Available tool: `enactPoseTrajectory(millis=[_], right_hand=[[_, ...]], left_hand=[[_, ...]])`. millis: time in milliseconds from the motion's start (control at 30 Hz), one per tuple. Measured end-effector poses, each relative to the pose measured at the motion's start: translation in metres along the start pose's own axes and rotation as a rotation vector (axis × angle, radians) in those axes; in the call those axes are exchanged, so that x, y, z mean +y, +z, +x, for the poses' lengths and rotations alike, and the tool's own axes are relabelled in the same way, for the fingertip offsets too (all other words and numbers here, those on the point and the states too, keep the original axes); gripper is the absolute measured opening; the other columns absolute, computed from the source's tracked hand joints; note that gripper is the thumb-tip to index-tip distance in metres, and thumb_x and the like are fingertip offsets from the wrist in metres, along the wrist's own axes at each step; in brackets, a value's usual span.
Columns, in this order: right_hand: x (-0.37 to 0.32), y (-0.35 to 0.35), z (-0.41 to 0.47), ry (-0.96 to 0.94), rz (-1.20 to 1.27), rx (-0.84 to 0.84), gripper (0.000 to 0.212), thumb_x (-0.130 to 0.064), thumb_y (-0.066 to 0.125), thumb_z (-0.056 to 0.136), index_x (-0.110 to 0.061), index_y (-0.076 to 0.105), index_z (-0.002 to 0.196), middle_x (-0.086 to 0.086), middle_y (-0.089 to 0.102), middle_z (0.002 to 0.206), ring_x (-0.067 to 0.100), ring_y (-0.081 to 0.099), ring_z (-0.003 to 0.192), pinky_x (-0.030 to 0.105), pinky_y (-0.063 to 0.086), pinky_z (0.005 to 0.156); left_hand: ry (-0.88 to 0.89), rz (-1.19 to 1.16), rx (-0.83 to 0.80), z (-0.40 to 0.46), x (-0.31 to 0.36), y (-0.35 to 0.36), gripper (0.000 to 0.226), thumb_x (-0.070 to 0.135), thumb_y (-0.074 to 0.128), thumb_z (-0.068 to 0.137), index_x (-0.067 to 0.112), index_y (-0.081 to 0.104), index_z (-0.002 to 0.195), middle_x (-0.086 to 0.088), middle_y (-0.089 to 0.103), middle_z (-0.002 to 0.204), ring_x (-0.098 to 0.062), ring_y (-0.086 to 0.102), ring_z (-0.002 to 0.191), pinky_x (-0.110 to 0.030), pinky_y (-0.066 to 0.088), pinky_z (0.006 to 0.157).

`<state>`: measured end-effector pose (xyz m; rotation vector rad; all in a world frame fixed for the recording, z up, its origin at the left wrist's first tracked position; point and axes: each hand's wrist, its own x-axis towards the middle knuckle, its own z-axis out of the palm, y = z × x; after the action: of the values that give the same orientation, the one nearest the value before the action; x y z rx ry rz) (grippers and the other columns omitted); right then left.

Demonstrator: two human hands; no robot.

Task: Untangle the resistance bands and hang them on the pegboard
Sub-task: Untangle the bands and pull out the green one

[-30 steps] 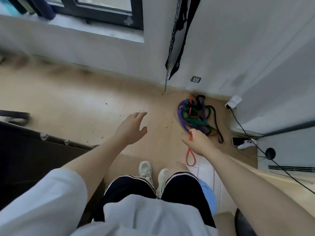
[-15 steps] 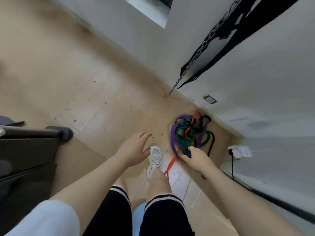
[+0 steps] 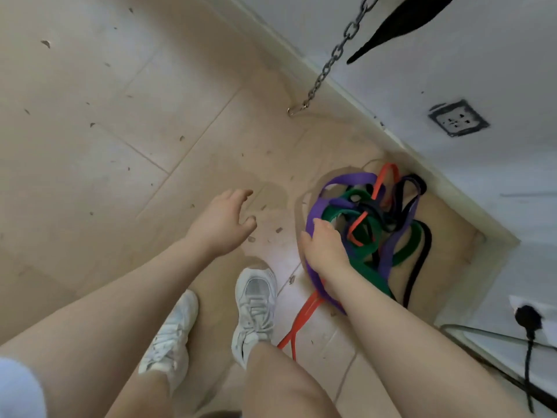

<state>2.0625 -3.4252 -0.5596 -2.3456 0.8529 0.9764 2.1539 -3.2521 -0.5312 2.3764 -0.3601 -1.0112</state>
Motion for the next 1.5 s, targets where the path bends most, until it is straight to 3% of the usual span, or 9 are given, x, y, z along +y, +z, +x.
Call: enactPoseTrajectory(millis=[167, 367, 533, 633, 833, 1000, 1100, 1200, 1500], right_hand=[[0.029, 0.044, 0.082, 0.119, 0.008, 0.297, 0.049, -0.023, 0.039, 0.099, -0.001, 0.027, 0.142, 0.015, 0.039, 0.143, 0.029, 0.035, 0.132, 0.035, 0.031, 0.105], [0.031, 0.057, 0.115, 0.120, 0.446, 0.399, 0.018, -0.021, 0.055, 0.091, -0.009, 0.055, 0.104, 0.009, 0.066, 0.095, 0.028, 0.061, 0.094, 0.041, 0.049, 0.084], [0.018, 0.039, 0.093, -0.003, 0.536, 0.458, 0.038, -0.020, 0.057, 0.091, -0.008, 0.055, 0.127, 0.004, 0.063, 0.119, 0.015, 0.057, 0.110, 0.026, 0.042, 0.093], [-0.009, 0.022, 0.067, -0.227, 0.607, 0.465, 0.035, -0.016, 0.061, 0.089, -0.009, 0.060, 0.123, -0.007, 0.063, 0.098, -0.005, 0.054, 0.083, 0.017, 0.041, 0.080], [-0.064, -0.021, 0.027, -0.711, 0.567, 0.353, 0.024, -0.023, 0.065, 0.078, -0.019, 0.071, 0.101, -0.016, 0.058, 0.087, 0.005, 0.050, 0.084, 0.017, 0.038, 0.082], [-0.092, -0.030, 0.027, -0.698, 0.579, 0.292, 0.023, -0.016, 0.068, 0.083, -0.032, 0.054, 0.092, -0.009, 0.042, 0.111, 0.010, 0.042, 0.110, 0.002, 0.030, 0.087], [-0.088, -0.027, 0.037, -0.594, 0.852, -0.073, 0.041, -0.015, 0.064, 0.087, -0.037, 0.041, 0.113, -0.010, 0.046, 0.128, 0.005, 0.053, 0.111, 0.025, 0.045, 0.097], [-0.068, -0.005, 0.047, -0.588, 0.523, -0.245, 0.060, -0.025, 0.060, 0.090, -0.036, 0.028, 0.140, -0.008, 0.043, 0.141, 0.002, 0.043, 0.128, 0.028, 0.039, 0.105], [-0.081, 0.024, 0.033, -0.608, 0.375, 0.192, 0.015, -0.019, 0.050, 0.095, -0.010, 0.058, 0.104, 0.007, 0.064, 0.095, 0.022, 0.059, 0.088, 0.044, 0.049, 0.081]], left_hand=[[0.128, 0.127, -0.103, 0.075, -0.038, 0.056, 0.056, 0.025, 0.050, 0.092, 0.016, 0.030, 0.143, -0.006, 0.041, 0.143, -0.024, 0.038, 0.131, -0.031, 0.034, 0.100], [0.243, 0.127, -0.112, 0.117, -0.050, 0.079, 0.053, 0.026, 0.049, 0.092, 0.018, 0.031, 0.142, -0.003, 0.043, 0.142, -0.022, 0.041, 0.128, -0.031, 0.035, 0.100], [0.355, -0.145, -0.141, 0.118, -0.038, 0.081, 0.056, 0.026, 0.061, 0.088, 0.022, 0.037, 0.139, 0.003, 0.053, 0.129, -0.010, 0.051, 0.109, -0.020, 0.038, 0.089], [0.416, -0.383, -0.209, 0.106, -0.026, 0.071, 0.076, 0.041, 0.076, 0.068, 0.033, 0.038, 0.132, 0.014, 0.051, 0.126, -0.001, 0.050, 0.112, -0.018, 0.040, 0.091], [0.445, -0.862, 0.144, 0.063, -0.024, 0.029, 0.040, 0.005, 0.074, 0.073, 0.022, 0.047, 0.098, 0.001, 0.061, 0.093, -0.004, 0.062, 0.085, -0.019, 0.050, 0.079], [0.297, -1.012, 0.306, 0.045, -0.017, 0.014, 0.019, -0.004, 0.055, 0.087, 0.007, 0.062, 0.101, 0.003, 0.066, 0.085, 0.001, 0.062, 0.076, -0.014, 0.048, 0.070], [0.181, -1.043, 0.318, 0.043, -0.028, 0.010, 0.018, 0.005, 0.053, 0.091, 0.012, 0.066, 0.101, 0.005, 0.068, 0.087, 0.001, 0.061, 0.076, -0.015, 0.047, 0.068], [0.133, -1.084, 0.286, 0.040, -0.041, 0.010, 0.019, 0.012, 0.048, 0.095, 0.016, 0.067, 0.095, 0.004, 0.071, 0.085, -0.006, 0.065, 0.080, -0.021, 0.052, 0.076], [0.178, -1.115, 0.275, 0.035, -0.045, 0.013, 0.018, 0.016, 0.049, 0.095, 0.014, 0.067, 0.092, 0.005, 0.073, 0.078, -0.009, 0.068, 0.078, -0.023, 0.055, 0.081]])
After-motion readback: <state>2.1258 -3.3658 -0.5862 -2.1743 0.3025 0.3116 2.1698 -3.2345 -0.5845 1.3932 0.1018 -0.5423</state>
